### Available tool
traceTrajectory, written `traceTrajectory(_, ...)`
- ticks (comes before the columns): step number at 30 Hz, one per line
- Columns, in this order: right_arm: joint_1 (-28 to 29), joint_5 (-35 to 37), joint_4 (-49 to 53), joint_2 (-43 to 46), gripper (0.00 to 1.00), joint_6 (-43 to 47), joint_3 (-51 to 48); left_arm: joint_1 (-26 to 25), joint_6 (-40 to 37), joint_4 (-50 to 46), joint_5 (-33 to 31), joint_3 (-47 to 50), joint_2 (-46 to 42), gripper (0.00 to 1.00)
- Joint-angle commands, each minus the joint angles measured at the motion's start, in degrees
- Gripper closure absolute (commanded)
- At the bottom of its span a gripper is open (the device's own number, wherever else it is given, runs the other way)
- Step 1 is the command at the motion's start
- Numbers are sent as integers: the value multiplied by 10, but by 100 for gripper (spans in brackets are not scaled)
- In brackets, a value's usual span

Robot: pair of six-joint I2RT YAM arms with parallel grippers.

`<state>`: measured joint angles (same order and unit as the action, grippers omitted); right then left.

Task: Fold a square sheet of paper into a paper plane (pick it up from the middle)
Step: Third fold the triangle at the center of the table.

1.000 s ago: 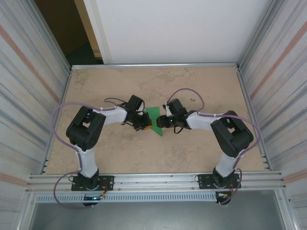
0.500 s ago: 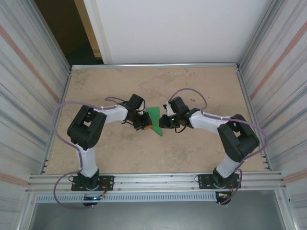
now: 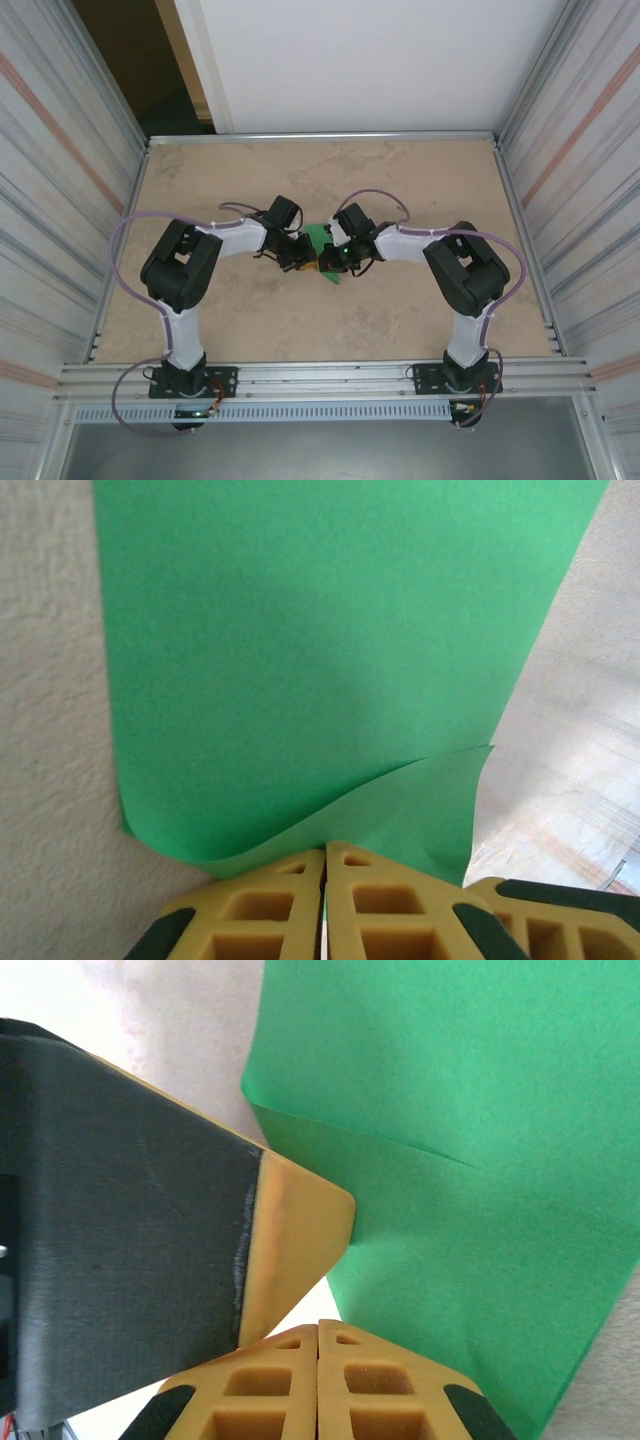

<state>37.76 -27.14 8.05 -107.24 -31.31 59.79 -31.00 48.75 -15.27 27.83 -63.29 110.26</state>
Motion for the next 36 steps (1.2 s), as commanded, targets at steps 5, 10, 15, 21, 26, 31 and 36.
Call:
traceTrajectory(5, -8, -16, 14, -17, 95, 7, -15, -4, -7, -64, -78, 22, 58, 91)
traceTrajectory(10, -14, -34, 13, -29, 95, 9, -21, -4, -6, -67, -80, 20, 62, 91)
traceTrajectory(15, -19, -46, 11, -27, 95, 13, -36, -4, -10, -78, -90, 17, 67, 91)
traceTrajectory(21, -28, -51, 9, 23, 94, 31, -102, 2, -15, -86, -97, 19, 76, 92)
traceTrajectory(26, -40, -49, -1, 79, 93, 37, -174, 4, -16, -83, -93, 18, 78, 92)
traceTrajectory(31, -48, -35, 2, 150, 93, 30, -202, 2, -17, -79, -82, 13, 75, 92)
traceTrajectory(36, -26, -14, -6, 184, 92, 18, -157, -1, -18, -78, -76, 7, 67, 92)
